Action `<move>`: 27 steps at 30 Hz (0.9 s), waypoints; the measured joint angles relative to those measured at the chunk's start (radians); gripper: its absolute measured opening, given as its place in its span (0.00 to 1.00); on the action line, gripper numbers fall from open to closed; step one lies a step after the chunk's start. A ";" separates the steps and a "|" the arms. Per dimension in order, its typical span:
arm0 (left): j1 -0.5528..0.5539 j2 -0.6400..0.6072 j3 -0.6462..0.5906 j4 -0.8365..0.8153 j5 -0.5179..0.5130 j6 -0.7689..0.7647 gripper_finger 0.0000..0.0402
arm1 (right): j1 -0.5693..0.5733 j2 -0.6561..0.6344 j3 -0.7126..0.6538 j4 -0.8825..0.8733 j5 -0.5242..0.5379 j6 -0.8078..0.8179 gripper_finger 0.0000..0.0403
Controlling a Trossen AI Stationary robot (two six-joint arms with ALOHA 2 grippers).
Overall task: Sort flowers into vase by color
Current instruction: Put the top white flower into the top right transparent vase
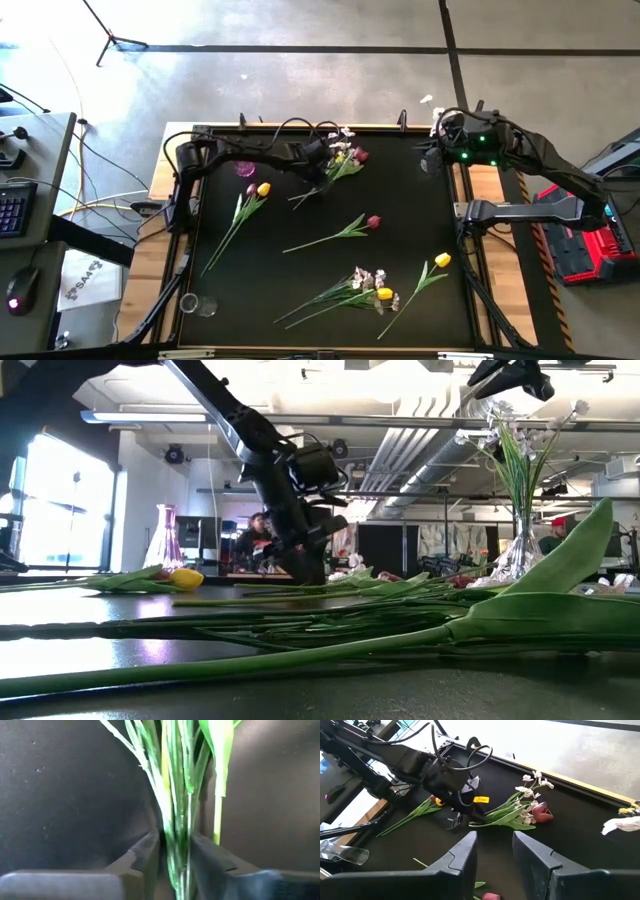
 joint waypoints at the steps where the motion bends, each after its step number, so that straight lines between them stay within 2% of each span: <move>1: 0.001 0.001 0.000 0.000 0.009 0.003 0.18 | 0.000 0.000 0.000 0.000 0.010 0.003 0.28; 5: 0.002 0.002 0.000 0.000 0.030 0.005 0.03 | 0.000 -0.001 0.000 -0.006 0.018 0.023 0.28; 12: 0.011 -0.093 -0.007 -0.026 0.045 -0.021 0.01 | 0.029 -0.001 0.000 -0.010 0.050 0.101 0.28; 16: -0.032 -0.207 -0.005 -0.020 -0.029 0.065 0.01 | 0.069 0.000 0.000 -0.009 0.081 0.131 0.28; 20: -0.102 -0.324 -0.005 0.014 -0.117 0.239 0.00 | 0.115 0.001 0.000 -0.006 0.159 0.154 0.28; 22: -0.120 -0.370 -0.005 0.048 -0.139 0.263 0.00 | 0.137 0.001 0.000 0.006 0.214 0.175 0.28; 25: -0.129 -0.429 -0.005 0.122 -0.130 0.259 0.00 | 0.185 0.001 0.000 0.087 0.335 0.256 0.28; 27: -0.130 -0.462 -0.005 0.184 -0.072 0.255 0.00 | 0.233 0.002 0.000 0.193 0.375 0.237 0.29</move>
